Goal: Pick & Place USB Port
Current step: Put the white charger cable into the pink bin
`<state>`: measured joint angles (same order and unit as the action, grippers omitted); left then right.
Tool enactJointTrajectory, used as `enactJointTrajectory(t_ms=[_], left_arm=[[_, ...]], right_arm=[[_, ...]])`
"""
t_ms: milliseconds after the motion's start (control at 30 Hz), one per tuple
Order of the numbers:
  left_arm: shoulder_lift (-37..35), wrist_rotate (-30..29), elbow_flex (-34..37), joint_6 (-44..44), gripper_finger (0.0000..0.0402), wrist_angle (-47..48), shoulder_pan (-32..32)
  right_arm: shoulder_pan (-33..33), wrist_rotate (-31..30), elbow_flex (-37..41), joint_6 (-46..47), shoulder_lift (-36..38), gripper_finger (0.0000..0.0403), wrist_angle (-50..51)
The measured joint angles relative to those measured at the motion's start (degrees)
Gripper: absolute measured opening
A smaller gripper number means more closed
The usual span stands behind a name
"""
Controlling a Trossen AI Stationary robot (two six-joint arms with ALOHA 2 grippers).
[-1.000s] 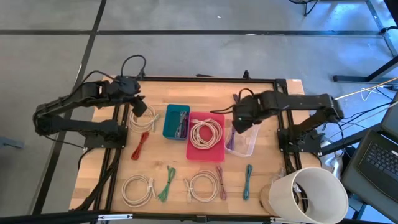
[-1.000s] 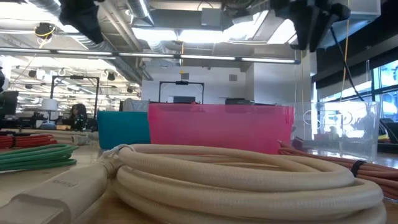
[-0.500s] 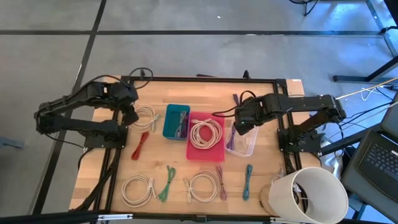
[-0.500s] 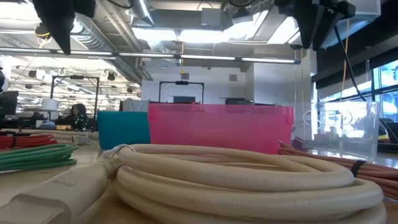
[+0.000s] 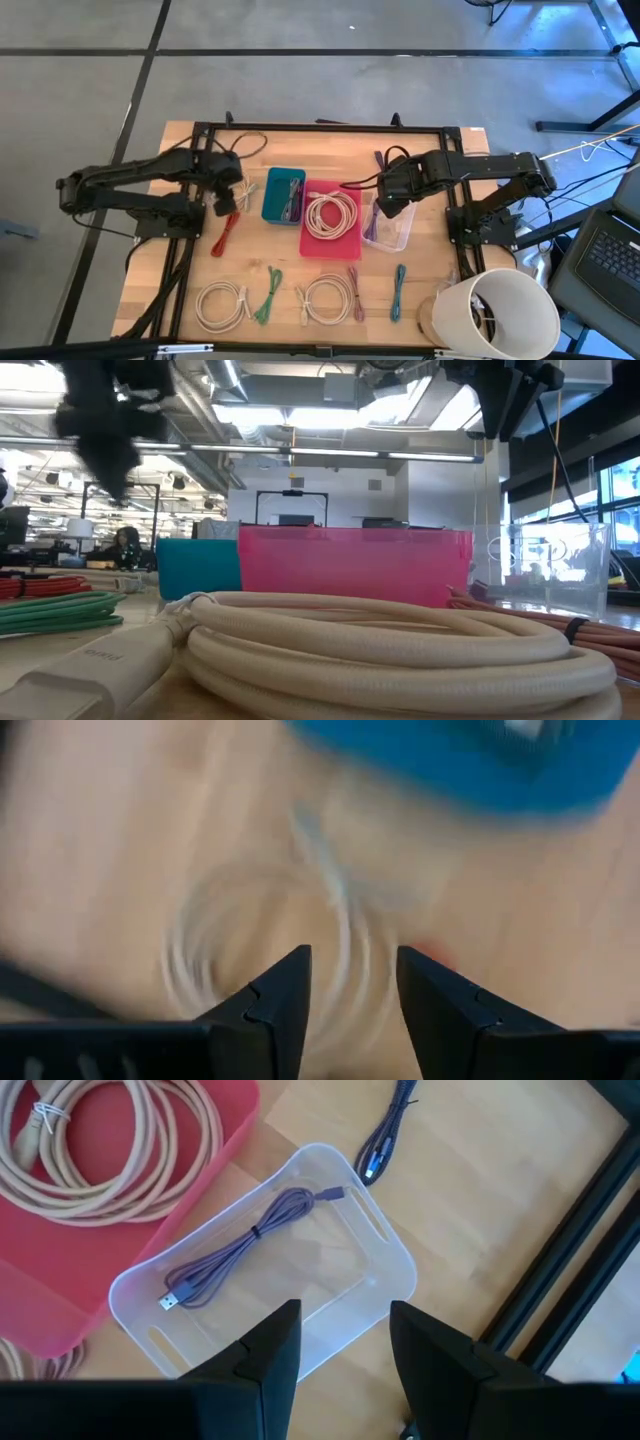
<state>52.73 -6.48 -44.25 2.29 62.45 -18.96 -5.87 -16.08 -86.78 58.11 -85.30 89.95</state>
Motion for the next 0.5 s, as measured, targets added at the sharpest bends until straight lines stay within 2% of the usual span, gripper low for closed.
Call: enactJointTrajectory(t_ms=[67, 267, 500], left_arm=[[1.26, 0.4, 0.5, 1.7, 0.0141, -2.19, -0.62], [6.58, 7.54, 2.12, 8.92, 0.0141, -2.81, -4.15], [13.55, 5.03, 2.65, 8.52, 0.0141, -5.06, -6.7]], right_arm=[[0.0, -0.02, 0.0, -0.29, -0.01, 0.0157, -0.14], [0.0, -0.83, -0.02, -0.27, -0.02, 0.0157, -0.15], [0.0, -0.83, 0.0, -0.29, -0.02, 0.0157, -0.29]])
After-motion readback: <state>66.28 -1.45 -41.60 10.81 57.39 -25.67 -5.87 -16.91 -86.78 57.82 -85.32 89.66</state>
